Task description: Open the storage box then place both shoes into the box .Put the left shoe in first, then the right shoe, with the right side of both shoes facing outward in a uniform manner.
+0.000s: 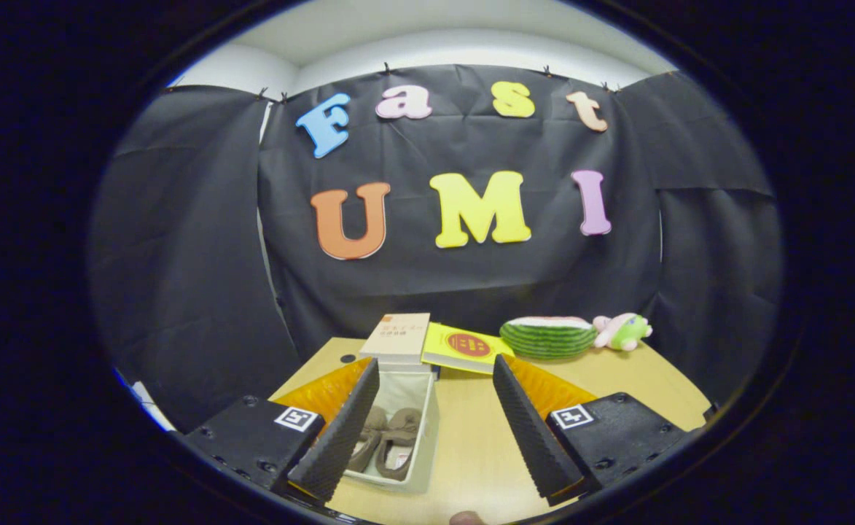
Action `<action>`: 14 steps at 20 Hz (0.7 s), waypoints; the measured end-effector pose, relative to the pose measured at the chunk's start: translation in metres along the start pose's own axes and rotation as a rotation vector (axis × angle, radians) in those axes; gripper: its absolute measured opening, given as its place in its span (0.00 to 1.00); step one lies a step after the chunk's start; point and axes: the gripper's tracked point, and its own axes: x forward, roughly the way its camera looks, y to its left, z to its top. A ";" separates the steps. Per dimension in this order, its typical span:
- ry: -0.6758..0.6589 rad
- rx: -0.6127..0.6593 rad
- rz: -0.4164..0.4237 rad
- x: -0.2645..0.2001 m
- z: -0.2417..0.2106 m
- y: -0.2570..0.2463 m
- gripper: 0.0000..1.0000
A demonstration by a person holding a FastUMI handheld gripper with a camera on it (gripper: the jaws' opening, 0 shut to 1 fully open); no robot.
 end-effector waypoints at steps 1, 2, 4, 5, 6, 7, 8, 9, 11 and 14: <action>-0.025 -0.005 -0.006 -0.007 0.007 -0.007 1.00; -0.043 -0.006 -0.014 -0.014 0.012 -0.015 1.00; -0.077 0.004 -0.031 -0.026 0.018 -0.033 1.00; -0.085 0.002 -0.045 -0.029 0.019 -0.043 1.00; -0.093 -0.004 -0.055 -0.031 0.018 -0.053 1.00; -0.077 -0.004 -0.059 -0.033 0.015 -0.059 1.00; -0.066 -0.006 -0.051 -0.035 0.012 -0.063 1.00; -0.078 0.013 -0.052 -0.036 0.018 -0.069 1.00; -0.099 0.077 0.008 -0.042 0.029 -0.070 1.00; -0.139 0.118 -0.055 -0.055 0.041 -0.098 1.00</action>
